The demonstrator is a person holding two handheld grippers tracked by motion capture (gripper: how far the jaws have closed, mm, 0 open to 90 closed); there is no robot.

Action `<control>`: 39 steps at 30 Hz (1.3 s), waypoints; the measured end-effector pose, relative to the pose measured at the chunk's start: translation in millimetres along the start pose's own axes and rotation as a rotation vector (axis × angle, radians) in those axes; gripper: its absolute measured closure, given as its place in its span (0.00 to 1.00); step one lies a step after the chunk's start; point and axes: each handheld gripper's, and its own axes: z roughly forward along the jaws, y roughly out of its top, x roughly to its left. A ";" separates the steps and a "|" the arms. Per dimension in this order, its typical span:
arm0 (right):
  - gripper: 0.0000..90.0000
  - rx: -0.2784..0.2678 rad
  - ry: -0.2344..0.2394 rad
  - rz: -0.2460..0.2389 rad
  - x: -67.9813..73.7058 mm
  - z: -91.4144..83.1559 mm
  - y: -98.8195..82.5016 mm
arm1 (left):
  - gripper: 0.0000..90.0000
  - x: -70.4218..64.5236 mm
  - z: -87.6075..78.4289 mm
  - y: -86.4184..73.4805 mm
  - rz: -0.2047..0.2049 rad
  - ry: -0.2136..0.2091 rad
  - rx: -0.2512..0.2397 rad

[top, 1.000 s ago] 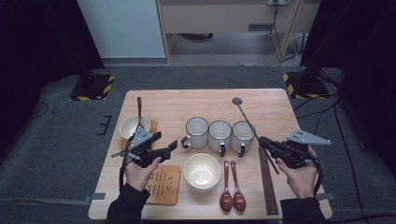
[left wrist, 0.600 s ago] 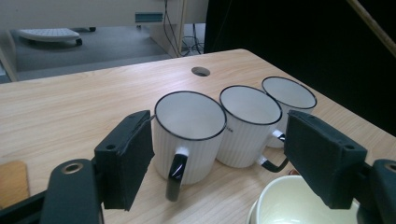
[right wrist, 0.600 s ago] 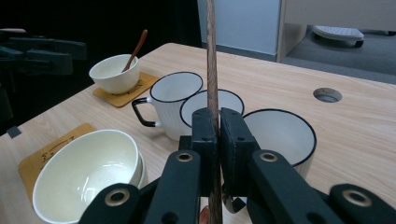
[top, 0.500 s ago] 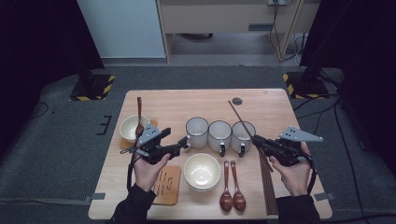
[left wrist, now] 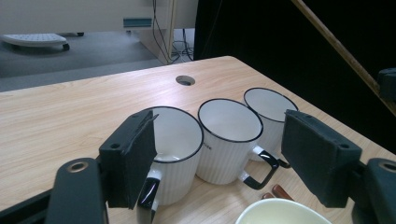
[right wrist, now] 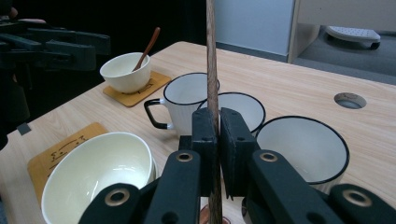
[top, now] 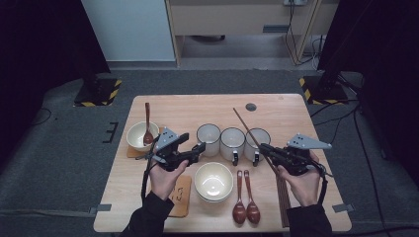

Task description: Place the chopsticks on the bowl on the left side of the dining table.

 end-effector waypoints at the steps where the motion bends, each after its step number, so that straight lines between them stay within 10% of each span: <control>1: 0.95 -0.001 0.001 0.001 0.1 0.8 0.0 | 0.29 -0.8 1.1 -0.1 -0.003 0.000 -0.001; 39: 0.95 -0.029 0.090 -0.036 31.5 19.6 9.0 | 0.35 -34.7 14.3 20.5 0.009 -0.101 -0.056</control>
